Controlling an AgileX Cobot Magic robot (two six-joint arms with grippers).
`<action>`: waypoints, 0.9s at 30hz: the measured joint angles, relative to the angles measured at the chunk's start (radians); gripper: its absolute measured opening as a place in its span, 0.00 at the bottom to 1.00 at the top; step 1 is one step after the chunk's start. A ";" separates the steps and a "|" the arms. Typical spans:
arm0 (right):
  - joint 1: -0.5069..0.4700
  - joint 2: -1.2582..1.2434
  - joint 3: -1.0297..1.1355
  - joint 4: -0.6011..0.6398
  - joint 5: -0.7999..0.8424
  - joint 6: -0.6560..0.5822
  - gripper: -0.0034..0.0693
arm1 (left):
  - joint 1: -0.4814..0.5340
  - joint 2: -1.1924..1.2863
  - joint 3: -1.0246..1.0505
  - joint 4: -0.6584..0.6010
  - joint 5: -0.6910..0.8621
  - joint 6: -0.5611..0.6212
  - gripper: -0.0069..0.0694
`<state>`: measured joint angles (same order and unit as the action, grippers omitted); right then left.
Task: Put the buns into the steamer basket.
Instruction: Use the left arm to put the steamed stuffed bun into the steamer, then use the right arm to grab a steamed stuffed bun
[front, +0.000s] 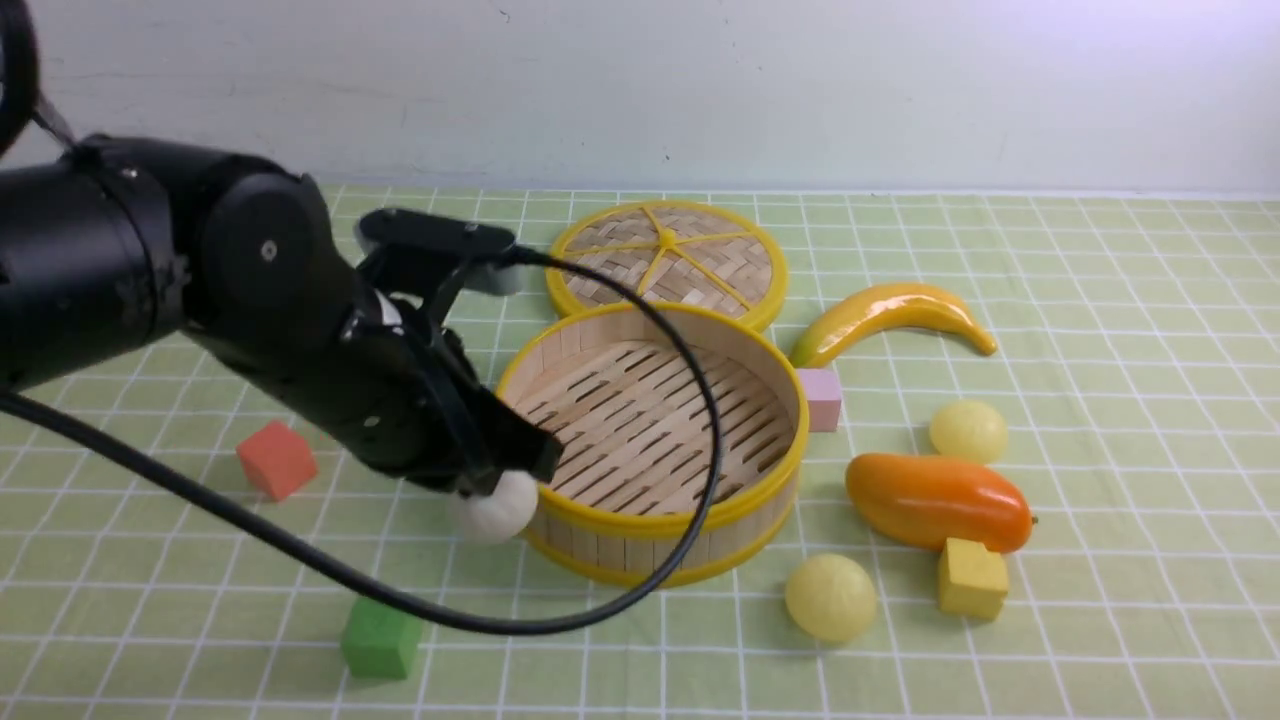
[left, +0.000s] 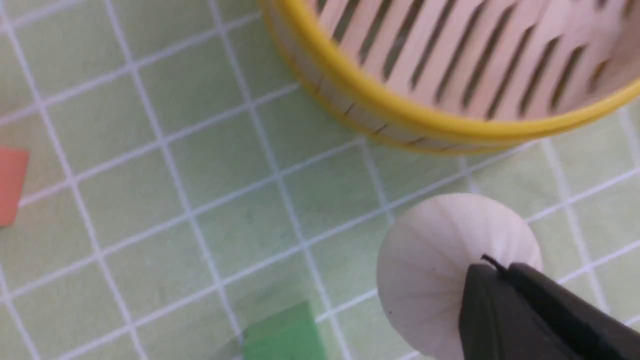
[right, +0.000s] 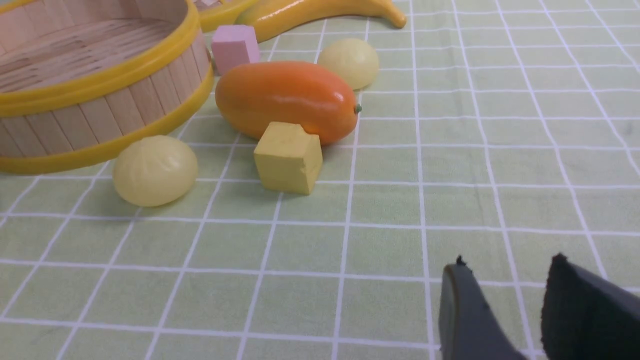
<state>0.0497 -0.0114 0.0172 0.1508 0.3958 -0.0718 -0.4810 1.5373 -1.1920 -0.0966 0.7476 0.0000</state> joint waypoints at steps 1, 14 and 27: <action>0.000 0.000 0.000 0.000 0.000 0.000 0.38 | -0.012 0.000 -0.027 0.000 0.000 0.000 0.07; 0.000 0.000 0.000 0.000 0.000 0.000 0.38 | -0.024 0.442 -0.360 0.213 -0.013 -0.121 0.08; 0.000 0.000 0.000 0.000 0.000 0.000 0.38 | -0.025 0.316 -0.455 0.205 0.135 -0.182 0.58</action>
<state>0.0497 -0.0114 0.0172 0.1508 0.3958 -0.0718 -0.5059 1.8531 -1.6474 0.1085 0.8829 -0.1819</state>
